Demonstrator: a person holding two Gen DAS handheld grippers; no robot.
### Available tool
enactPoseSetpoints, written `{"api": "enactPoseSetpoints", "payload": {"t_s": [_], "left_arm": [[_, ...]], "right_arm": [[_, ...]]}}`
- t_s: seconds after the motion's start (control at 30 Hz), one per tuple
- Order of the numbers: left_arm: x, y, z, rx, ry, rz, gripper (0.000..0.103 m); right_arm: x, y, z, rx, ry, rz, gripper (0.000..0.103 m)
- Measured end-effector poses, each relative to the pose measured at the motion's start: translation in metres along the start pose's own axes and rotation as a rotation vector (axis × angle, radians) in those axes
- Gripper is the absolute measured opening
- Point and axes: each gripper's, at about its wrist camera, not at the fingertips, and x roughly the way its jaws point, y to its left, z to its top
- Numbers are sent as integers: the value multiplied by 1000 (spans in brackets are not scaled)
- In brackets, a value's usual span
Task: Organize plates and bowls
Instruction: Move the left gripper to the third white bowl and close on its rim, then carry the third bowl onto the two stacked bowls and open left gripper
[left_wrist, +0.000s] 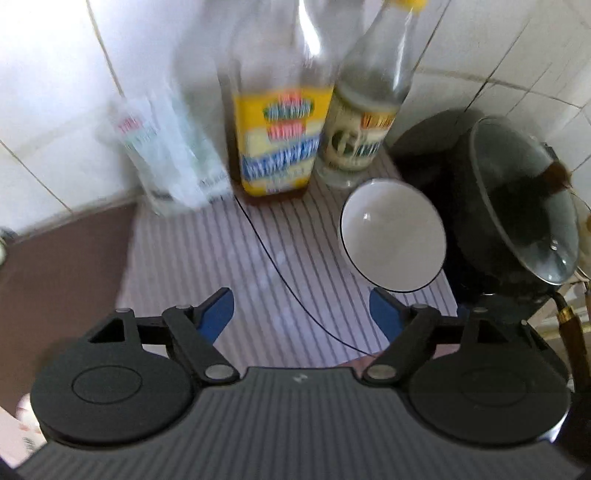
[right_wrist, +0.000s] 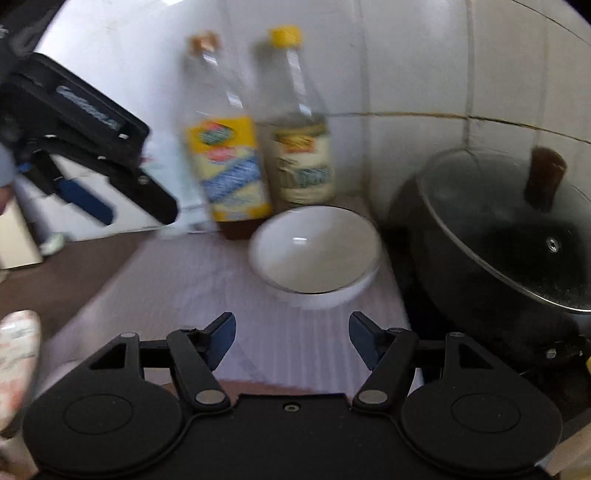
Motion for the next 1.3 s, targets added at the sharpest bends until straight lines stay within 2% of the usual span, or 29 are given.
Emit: {"api": "enactPoseSetpoints", "payload": {"t_s": [0.1,0.3,0.4,0.47,0.5,0.57,0.6,0.67,0.87,1.03,1.17,1.3], "left_arm": [[32,-2,3,-26,2,-12,80],[71,-8,17,-27,-30,-60,77],[89,-18,24,35,-16,-86,67],[97,-25,27,64,-18,-78,49],[100,-28,28,72,-29,-77,43],[107,-35,28,81,-41,-50,16],[111,-36,29,74,-27,-34,12],[112,-33,29,28,-14,-51,9],[100,-33,20,10,9,-54,9],[69,-24,4,-34,45,-85,10],[32,-16,-11,-109,17,-126,11],[-9,-13,-22,-131,-34,-149,11]], "right_arm": [[24,-5,-6,21,20,-52,73],[54,-6,-12,48,20,-64,73],[65,-4,-12,39,16,-70,73],[70,-1,-11,31,23,-75,73],[74,0,-10,25,33,-72,74],[82,-2,-6,8,30,-38,87],[86,-2,-4,-9,17,-54,92],[89,-2,1,-42,9,-84,92],[81,-1,0,-30,-5,-31,93],[53,9,-3,-50,-17,-16,93],[23,18,0,-87,-40,9,93],[-15,25,4,-131,-97,37,93]]}}
